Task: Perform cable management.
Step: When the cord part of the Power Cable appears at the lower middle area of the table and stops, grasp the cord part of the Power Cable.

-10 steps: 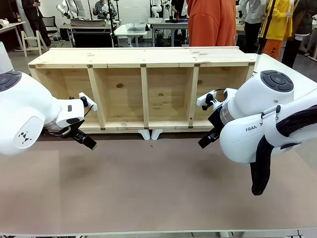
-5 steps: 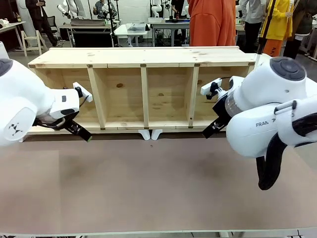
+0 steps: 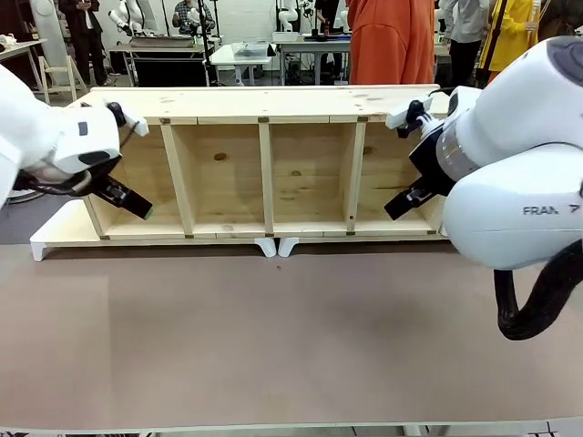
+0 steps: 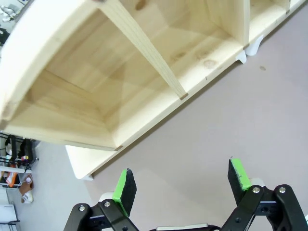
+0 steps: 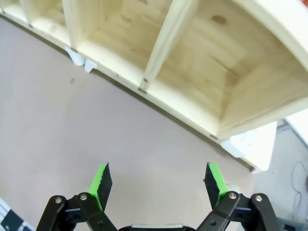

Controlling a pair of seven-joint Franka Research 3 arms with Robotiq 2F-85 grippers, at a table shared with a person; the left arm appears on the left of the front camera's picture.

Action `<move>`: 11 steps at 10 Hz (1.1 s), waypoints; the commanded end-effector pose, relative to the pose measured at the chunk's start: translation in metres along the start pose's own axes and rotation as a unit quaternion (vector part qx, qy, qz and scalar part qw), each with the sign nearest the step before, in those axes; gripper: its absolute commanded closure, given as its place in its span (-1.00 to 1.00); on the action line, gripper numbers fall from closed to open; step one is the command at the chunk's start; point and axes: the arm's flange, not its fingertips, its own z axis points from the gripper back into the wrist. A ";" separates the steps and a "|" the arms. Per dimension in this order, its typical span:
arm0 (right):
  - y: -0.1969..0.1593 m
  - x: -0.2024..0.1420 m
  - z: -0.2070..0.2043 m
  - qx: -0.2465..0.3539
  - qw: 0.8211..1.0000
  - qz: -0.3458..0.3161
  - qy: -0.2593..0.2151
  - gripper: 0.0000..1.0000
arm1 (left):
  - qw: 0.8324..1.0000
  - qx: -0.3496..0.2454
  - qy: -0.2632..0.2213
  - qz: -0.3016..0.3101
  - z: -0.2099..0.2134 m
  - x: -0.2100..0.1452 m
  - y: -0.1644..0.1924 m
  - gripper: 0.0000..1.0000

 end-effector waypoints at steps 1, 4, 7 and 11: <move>0.012 -0.055 0.031 -0.034 0.999 -0.017 -0.009 -1.00 | 0.999 0.034 -0.014 0.016 0.038 -0.081 -0.009 -1.00; 0.007 -0.081 0.073 -0.068 0.996 -0.051 -0.034 -1.00 | 0.996 0.067 -0.046 0.034 0.081 -0.118 -0.006 -1.00; 0.004 -0.109 0.096 -0.091 0.990 -0.088 -0.053 -1.00 | 0.994 0.070 -0.064 0.048 0.099 -0.145 0.001 -1.00; -0.002 -0.125 0.086 -0.073 0.990 -0.108 -0.050 -1.00 | 0.993 0.070 -0.062 0.074 0.096 -0.165 0.005 -1.00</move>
